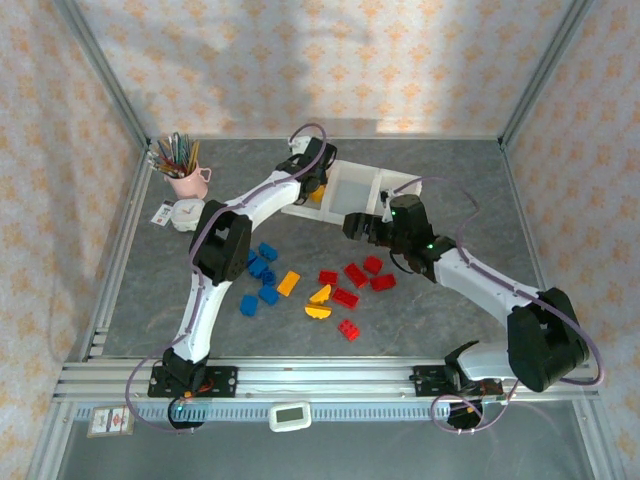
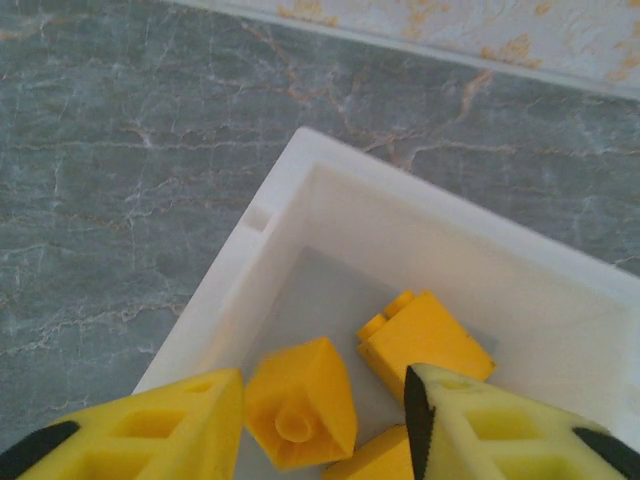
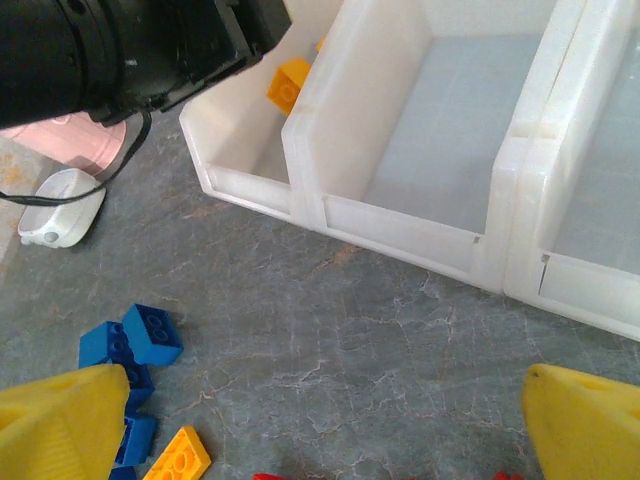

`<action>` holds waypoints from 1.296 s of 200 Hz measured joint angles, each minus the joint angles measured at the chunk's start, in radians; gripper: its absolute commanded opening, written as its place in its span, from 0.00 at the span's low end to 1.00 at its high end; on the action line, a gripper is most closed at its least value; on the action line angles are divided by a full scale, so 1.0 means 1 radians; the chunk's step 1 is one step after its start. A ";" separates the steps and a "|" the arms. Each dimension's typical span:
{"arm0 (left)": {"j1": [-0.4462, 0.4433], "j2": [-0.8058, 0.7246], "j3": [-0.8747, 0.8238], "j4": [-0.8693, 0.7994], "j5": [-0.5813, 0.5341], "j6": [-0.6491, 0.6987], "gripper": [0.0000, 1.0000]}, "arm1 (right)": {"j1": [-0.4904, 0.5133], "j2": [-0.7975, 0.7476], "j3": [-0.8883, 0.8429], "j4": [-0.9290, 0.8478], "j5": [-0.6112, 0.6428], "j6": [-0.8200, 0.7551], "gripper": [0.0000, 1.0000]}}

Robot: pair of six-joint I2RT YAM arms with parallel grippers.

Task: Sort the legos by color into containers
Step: Place the lego in the container, then pick up the lego from the center of the table.

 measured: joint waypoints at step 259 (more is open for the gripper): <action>-0.255 -0.938 -1.103 0.020 0.203 -0.103 0.57 | 0.220 -0.116 -0.117 -0.183 -0.052 -0.041 1.00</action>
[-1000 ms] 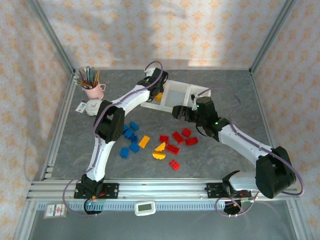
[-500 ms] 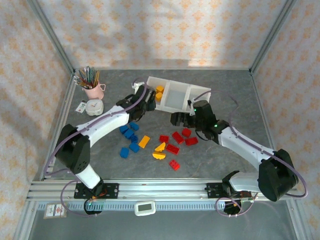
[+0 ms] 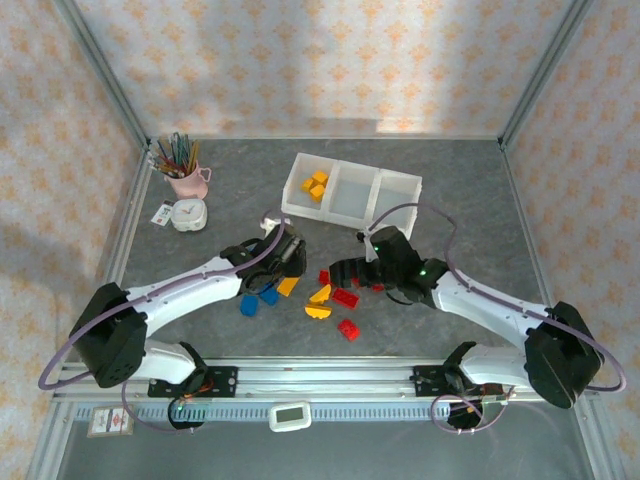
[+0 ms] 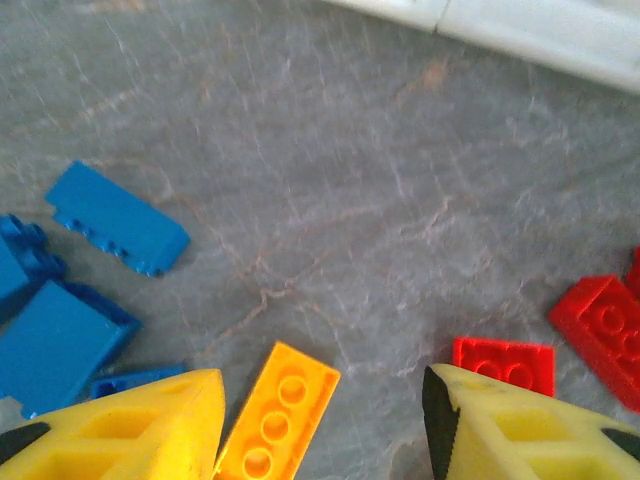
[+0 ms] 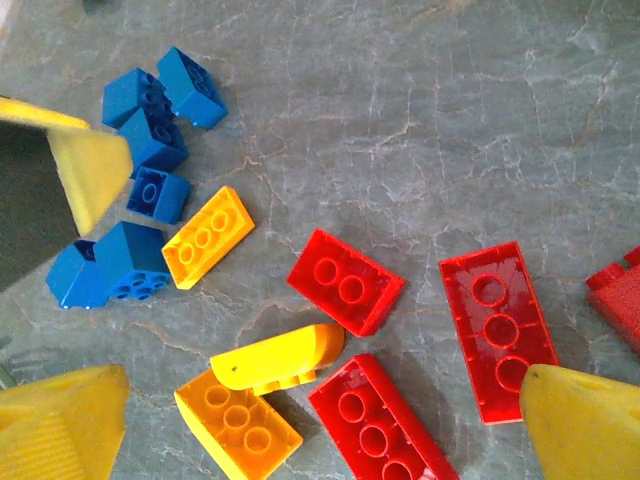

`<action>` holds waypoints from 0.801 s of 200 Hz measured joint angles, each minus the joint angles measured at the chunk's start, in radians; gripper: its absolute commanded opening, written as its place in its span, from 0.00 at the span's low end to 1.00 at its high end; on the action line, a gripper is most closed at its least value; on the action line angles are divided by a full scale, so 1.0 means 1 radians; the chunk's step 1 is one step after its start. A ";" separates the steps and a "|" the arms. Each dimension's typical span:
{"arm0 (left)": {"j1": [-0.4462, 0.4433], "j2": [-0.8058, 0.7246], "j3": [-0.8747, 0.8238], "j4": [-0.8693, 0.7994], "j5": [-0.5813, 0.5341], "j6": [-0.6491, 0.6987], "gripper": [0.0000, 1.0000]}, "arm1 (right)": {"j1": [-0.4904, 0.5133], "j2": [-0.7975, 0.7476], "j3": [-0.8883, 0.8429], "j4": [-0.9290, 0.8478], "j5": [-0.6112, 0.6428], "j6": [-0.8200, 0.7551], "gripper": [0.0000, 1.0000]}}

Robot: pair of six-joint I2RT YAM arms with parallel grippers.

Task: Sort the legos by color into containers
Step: Pick up the lego from the center of the table.

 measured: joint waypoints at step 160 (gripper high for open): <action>-0.015 0.301 0.055 0.006 0.039 0.042 0.60 | 0.001 0.000 -0.029 0.012 -0.029 -0.001 0.99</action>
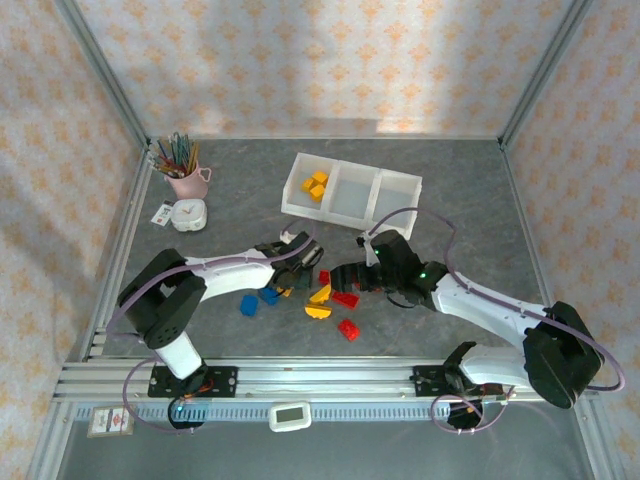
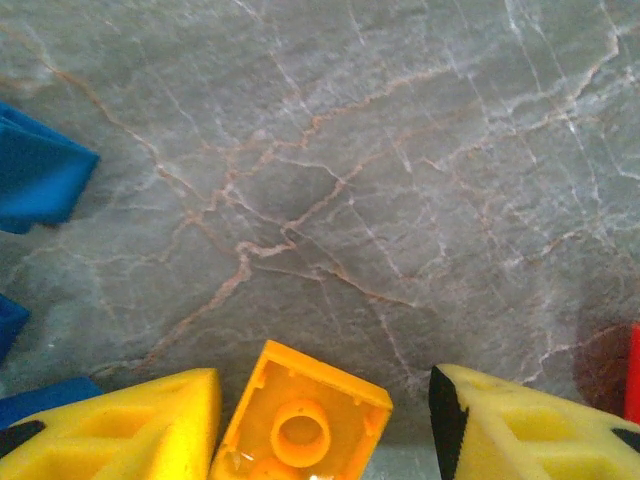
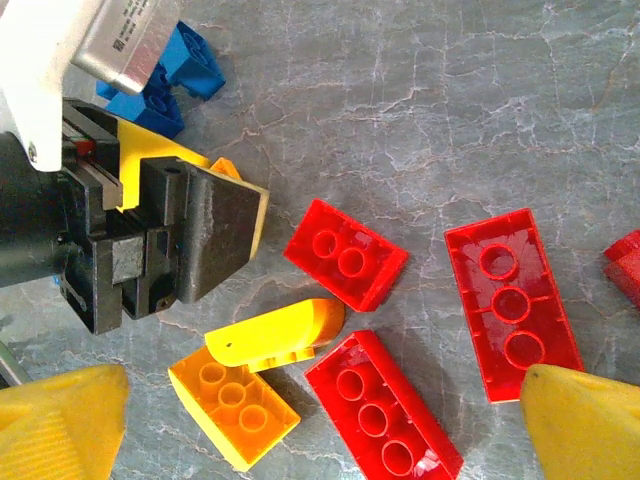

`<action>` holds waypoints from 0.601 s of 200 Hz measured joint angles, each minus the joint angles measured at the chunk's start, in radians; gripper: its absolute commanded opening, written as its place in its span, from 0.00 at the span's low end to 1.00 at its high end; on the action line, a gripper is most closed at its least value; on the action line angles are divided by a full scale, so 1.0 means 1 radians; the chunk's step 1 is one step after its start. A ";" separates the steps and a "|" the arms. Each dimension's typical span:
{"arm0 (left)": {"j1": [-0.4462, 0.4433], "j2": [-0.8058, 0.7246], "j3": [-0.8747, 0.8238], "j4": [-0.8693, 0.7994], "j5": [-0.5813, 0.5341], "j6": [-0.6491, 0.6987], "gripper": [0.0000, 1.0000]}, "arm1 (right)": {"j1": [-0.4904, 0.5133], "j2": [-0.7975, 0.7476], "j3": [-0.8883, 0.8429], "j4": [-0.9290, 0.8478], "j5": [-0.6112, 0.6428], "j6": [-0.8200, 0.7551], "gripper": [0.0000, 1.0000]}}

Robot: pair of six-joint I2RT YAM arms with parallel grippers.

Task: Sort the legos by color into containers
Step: Pick up the lego from the center of the table.

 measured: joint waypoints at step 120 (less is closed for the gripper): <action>-0.012 0.000 -0.002 -0.007 0.003 -0.003 0.38 | 0.000 0.026 -0.003 0.023 0.000 -0.003 1.00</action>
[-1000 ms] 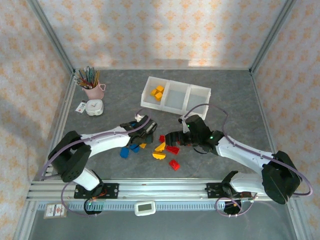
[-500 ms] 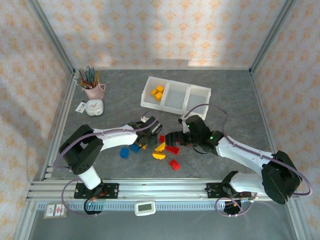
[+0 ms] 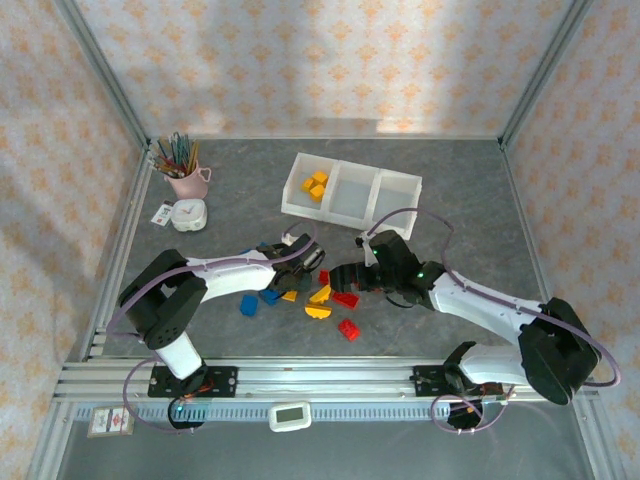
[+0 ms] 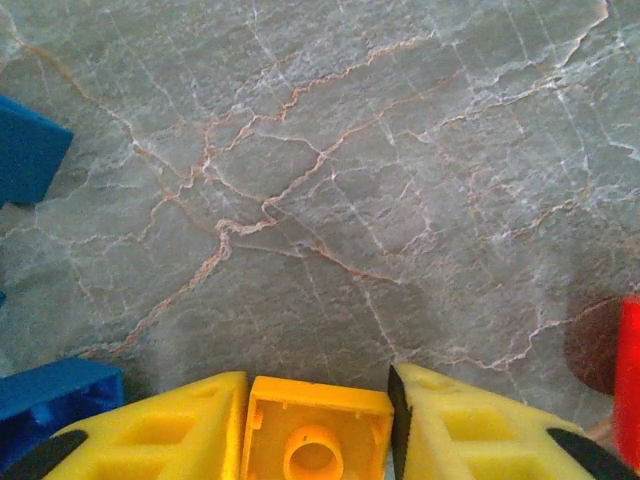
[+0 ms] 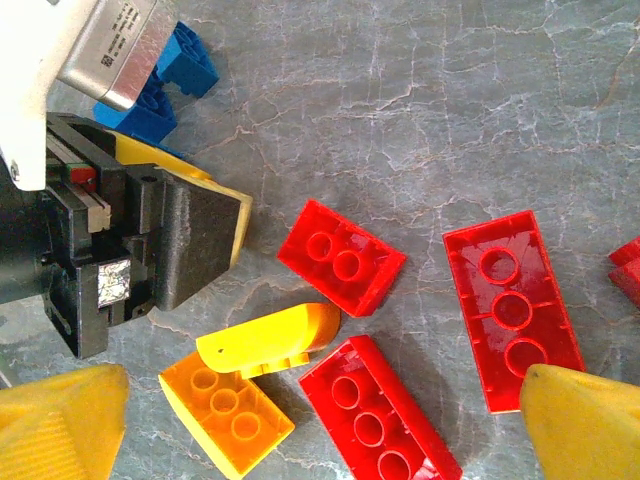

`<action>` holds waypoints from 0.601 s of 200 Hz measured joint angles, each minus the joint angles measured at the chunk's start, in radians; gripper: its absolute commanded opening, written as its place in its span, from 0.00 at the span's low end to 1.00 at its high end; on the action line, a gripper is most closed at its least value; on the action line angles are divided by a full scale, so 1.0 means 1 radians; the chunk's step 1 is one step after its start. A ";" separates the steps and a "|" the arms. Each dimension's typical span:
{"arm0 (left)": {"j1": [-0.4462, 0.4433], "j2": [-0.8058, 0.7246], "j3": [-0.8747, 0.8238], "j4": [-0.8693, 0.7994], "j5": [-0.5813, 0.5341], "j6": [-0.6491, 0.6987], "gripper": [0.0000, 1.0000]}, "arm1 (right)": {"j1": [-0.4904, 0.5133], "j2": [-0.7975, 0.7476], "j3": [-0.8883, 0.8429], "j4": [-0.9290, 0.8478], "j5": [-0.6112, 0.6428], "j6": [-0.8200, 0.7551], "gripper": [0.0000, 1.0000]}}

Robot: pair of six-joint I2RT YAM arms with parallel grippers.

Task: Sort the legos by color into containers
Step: Pick up the lego from the center of the table.

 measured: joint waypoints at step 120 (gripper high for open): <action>0.000 -0.039 -0.001 -0.012 -0.008 -0.011 0.33 | -0.005 0.002 0.000 0.008 -0.011 0.002 1.00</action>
